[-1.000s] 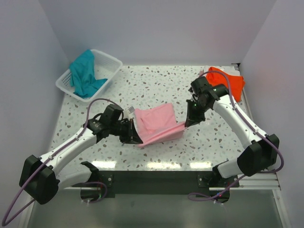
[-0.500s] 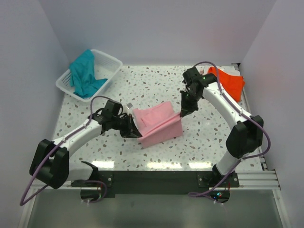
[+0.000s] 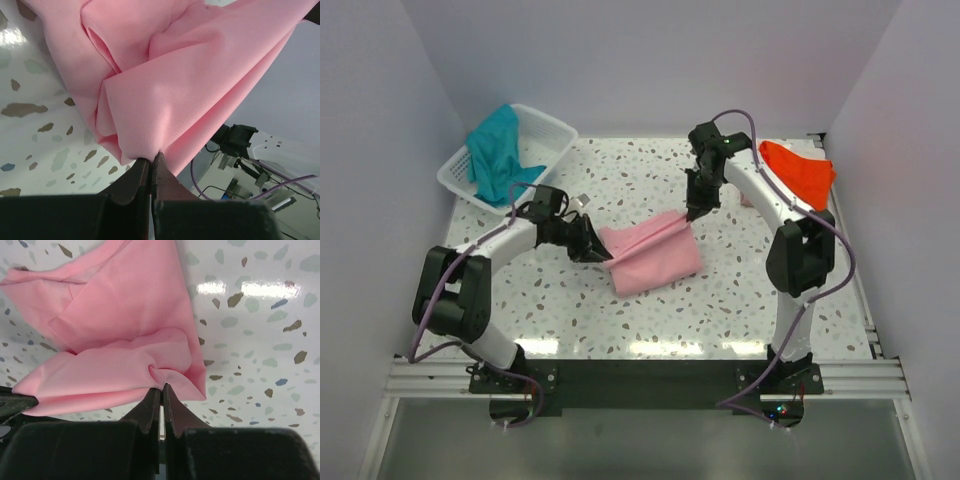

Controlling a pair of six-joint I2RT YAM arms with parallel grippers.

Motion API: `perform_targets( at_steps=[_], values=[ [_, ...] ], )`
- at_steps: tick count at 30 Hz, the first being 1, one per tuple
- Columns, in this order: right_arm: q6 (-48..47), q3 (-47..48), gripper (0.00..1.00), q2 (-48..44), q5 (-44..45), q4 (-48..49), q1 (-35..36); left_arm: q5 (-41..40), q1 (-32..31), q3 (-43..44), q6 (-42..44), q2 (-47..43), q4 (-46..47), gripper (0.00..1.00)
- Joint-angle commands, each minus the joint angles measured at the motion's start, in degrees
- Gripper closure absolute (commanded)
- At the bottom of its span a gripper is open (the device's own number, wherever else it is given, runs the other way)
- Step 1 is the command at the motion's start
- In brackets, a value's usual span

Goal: Fold and stack the t-shirts
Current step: Fold the tshirt

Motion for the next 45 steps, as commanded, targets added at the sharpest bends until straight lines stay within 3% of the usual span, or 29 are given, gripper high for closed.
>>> perform_targets(
  at_steps=[1,4,5,6,7,8,9,11,14,23,31,35,45],
  values=[
    [-1.76,7.28,1.0,3.17,5.26,0.63,-2.24,3.14,3.11,3.43,2.62,3.64,-0.91,1.0],
    [-1.93,11.5,1.0,7.82,5.26,0.36,-3.12,3.32,4.34,6.94,2.88,7.95,-0.3,0.98],
    [-2.02,12.47,1.0,8.88,5.26,0.45,-3.21,3.15,4.61,8.86,2.62,10.22,0.58,0.78],
    [-2.02,13.44,1.0,11.07,4.99,0.54,-3.47,2.89,4.87,9.93,2.27,11.2,0.93,0.65],
    [-2.11,15.54,0.81,12.13,4.64,0.62,-3.65,1.67,5.31,10.89,1.92,12.0,1.46,0.51],
    [-2.28,16.6,0.68,12.93,3.68,0.89,-3.91,0.78,5.58,12.73,1.13,12.61,2.68,0.38],
    [-2.72,17.66,0.52,13.81,3.06,1.32,-4.0,-0.18,5.84,13.62,0.51,13.49,3.13,0.16],
    [-3.51,20.39,0.25,15.13,0.09,2.9,-4.53,-3.0,6.37,15.55,-0.9,13.41,5.23,0.0],
    [-3.87,19.0,0.15,13.56,-2.9,6.41,-5.67,-6.25,6.37,17.14,-1.07,12.62,5.59,0.0],
    [-8.43,0.28,0.15,2.67,-7.66,15.38,-9.01,-10.47,3.12,16.71,4.11,11.57,0.85,0.0],
    [-10.72,-13.17,0.16,-3.76,-11.7,23.65,-10.41,-14.42,-1.18,16.44,1.48,9.28,4.71,0.0],
    [-11.69,-13.8,0.18,-2.62,-13.29,25.93,-10.68,-15.48,-2.24,16.27,0.51,9.54,5.85,0.01],
    [-12.48,-10.55,0.23,5.2,-16.54,29.81,-10.77,-15.75,-3.12,17.58,-2.66,11.74,9.37,0.14]
  ],
)
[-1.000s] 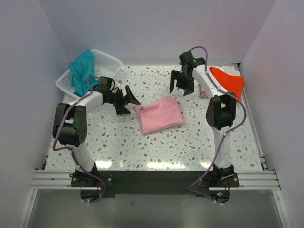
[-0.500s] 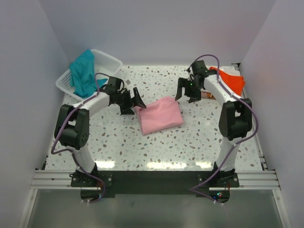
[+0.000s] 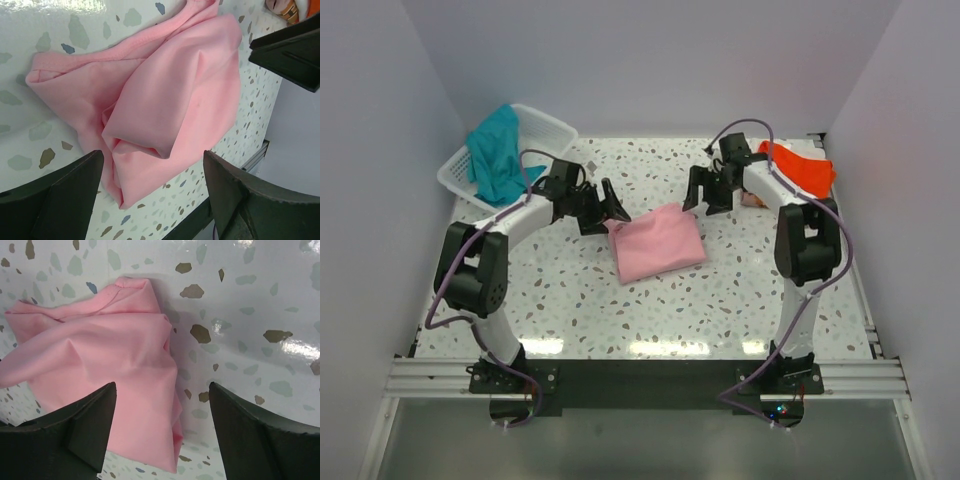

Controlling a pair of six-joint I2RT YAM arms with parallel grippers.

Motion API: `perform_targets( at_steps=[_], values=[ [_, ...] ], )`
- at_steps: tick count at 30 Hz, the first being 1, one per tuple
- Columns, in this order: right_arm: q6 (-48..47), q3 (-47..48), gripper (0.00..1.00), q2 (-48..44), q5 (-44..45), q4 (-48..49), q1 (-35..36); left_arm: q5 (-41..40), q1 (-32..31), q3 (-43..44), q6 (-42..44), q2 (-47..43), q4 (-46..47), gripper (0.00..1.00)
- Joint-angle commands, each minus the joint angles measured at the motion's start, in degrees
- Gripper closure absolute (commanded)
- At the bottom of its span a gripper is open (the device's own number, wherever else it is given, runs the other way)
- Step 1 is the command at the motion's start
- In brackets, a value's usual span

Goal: Fold and stack the t-shirts
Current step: Fold the tshirt

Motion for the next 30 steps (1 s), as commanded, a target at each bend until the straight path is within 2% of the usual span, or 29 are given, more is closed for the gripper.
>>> perform_targets(
  at_steps=[1,9,19,23,26,29,30],
  values=[
    [-1.38,2.61,0.23,3.27,-2.55,2.42,-0.28,-0.38,-0.85,2.48,-1.56,0.59,3.45,0.16],
    [-1.11,1.39,0.27,5.39,-4.49,4.09,-0.28,0.32,-2.52,4.59,-2.18,2.79,3.28,0.2],
    [-0.24,0.95,0.47,6.36,-6.15,4.88,-0.19,1.29,-2.52,4.33,-4.03,4.37,5.47,0.37],
    [-0.15,1.12,0.49,7.06,-7.21,4.79,-0.19,1.46,-2.52,4.24,-4.47,5.16,5.65,0.41],
    [-0.06,0.95,0.54,7.5,-8.0,4.88,-0.1,1.81,-2.52,4.07,-4.64,5.69,6.09,0.48],
    [0.03,0.95,0.65,7.59,-9.14,5.23,-0.1,1.99,-2.52,3.89,-5.17,5.78,6.7,0.63],
    [0.12,0.95,0.69,7.68,-9.32,5.32,-0.1,2.25,-2.52,3.63,-5.52,5.78,7.22,0.72]
  ],
)
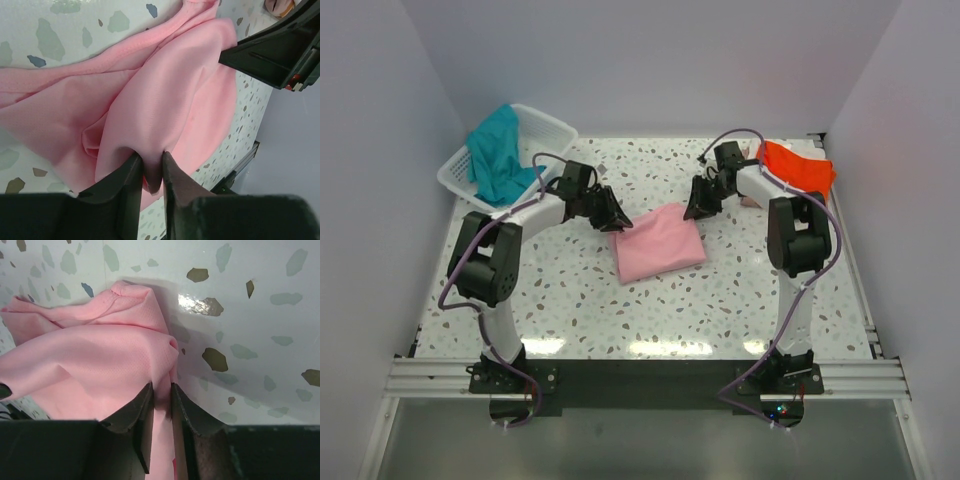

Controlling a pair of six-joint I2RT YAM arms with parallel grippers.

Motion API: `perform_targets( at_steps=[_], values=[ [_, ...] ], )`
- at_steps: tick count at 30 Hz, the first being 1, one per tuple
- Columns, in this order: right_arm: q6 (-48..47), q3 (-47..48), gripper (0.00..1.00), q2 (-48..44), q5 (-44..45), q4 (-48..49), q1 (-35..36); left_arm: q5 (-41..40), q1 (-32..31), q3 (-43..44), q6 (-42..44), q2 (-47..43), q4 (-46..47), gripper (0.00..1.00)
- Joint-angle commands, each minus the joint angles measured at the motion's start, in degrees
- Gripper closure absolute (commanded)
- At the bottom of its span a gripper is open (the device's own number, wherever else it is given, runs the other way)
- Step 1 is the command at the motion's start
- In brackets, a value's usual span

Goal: Fold and stack the t-shirts
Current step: Fold the tshirt

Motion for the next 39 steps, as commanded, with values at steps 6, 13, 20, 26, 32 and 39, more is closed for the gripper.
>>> perform_targets(
  at_steps=[6,13,20,26,32,39],
  values=[
    [0.88,1.12,1.0,-1.15,-2.79,1.49,-0.01,0.59,0.41,0.1,-2.6,-1.7,4.52,1.0],
    [2.64,1.47,1.0,-4.41,-2.44,2.72,0.07,-1.61,2.87,-2.88,-4.8,-6.27,4.7,1.0],
    [3.52,4.01,1.0,-5.03,-2.26,3.51,1.04,-1.17,4.81,-6.58,-6.29,-8.65,6.11,1.0],
    [4.13,8.93,1.0,-2.31,-2.79,3.51,2.62,-2.49,6.03,-8.94,-6.47,-10.84,5.67,1.0],
    [4.4,13.33,1.0,1.48,-2.7,2.72,3.24,-3.55,9.11,-10.63,-5.16,-9.79,7.6,1.0],
    [3.43,15.54,0.27,2.54,-2.79,1.41,3.24,-7.93,9.64,-6.05,-2.78,-7.59,4.53,0.23]
  ],
)
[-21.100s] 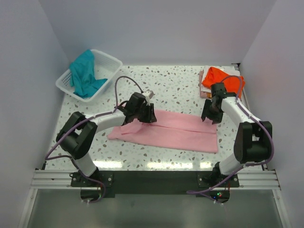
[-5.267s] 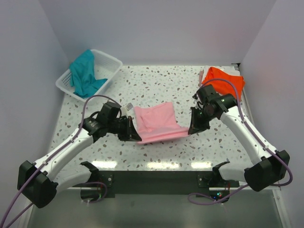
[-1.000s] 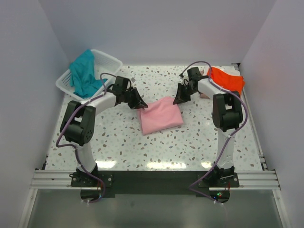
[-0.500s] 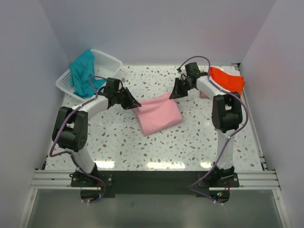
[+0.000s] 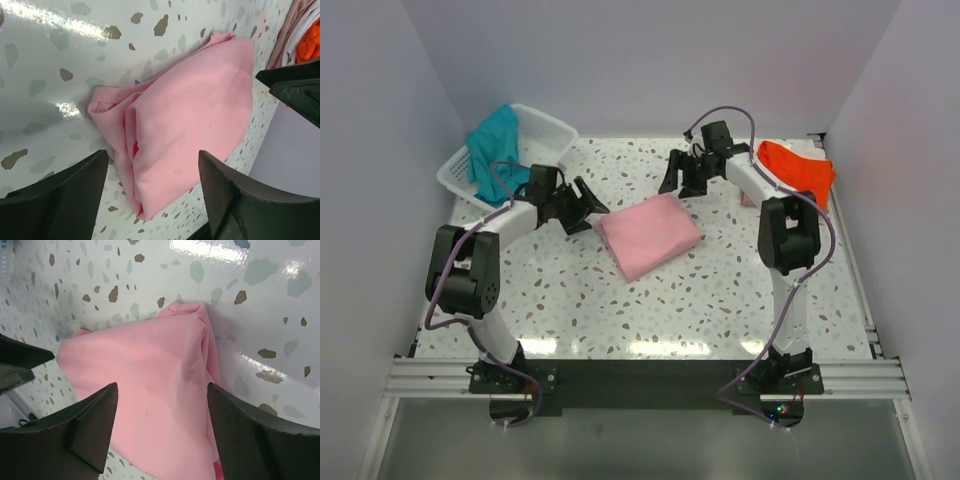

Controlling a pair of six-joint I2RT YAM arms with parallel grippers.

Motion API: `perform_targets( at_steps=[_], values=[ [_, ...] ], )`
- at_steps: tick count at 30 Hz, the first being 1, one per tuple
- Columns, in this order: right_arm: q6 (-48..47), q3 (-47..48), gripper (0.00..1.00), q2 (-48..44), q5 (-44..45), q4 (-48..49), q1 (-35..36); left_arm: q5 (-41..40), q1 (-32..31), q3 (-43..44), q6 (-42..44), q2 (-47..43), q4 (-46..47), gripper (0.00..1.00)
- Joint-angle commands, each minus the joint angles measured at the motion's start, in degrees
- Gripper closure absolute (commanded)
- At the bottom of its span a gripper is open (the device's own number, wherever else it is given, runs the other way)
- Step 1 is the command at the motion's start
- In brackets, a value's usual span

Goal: Fold and stack the t-shirts
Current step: Fold the tshirt, then neatly place the folded tshirt to the corner

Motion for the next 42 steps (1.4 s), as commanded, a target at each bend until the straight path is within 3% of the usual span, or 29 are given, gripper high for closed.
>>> perform_targets(
  at_steps=[1,4,13,20,29,31,36,40,42],
  values=[
    [-1.07,2.38,0.23,-1.2,-0.27,-0.45,-0.41,-3.74,0.42,2.82,1.68,-0.29,-0.33,0.2],
    [-2.82,1.33,0.13,-2.61,0.87,-0.72,-0.59,-4.62,0.33,2.21,2.91,-1.43,-1.12,0.12],
    [-5.9,-3.94,0.12,-4.28,-3.16,-0.11,-4.88,-2.6,-4.41,-1.3,5.03,-0.38,0.37,0.07],
    [-8.45,-6.85,0.12,-4.02,-9.75,0.25,-6.48,-1.37,-5.12,-0.87,5.2,3.04,1.61,0.09],
    [-9.51,-11.68,0.12,-2.97,-13.72,2.09,-6.39,-1.72,-5.12,-0.61,6.16,5.77,2.04,0.18],
    [-9.77,-12.3,0.12,-2.7,-14.16,2.01,-6.3,-1.72,-5.12,-0.69,6.25,5.86,2.74,0.22],
    [-10.12,-13.44,0.12,-2.09,-15.48,2.97,-5.69,-0.23,-5.12,-0.87,6.17,7.18,4.41,0.45],
    [-10.48,-13.97,0.12,-1.03,-14.95,3.5,-4.11,1.61,-5.12,-1.4,6.08,8.58,6.43,0.77],
    [-10.3,-13.97,0.12,-0.07,-14.95,4.11,-3.93,2.67,-5.12,-1.49,6.16,9.29,6.88,0.86]
  ],
)
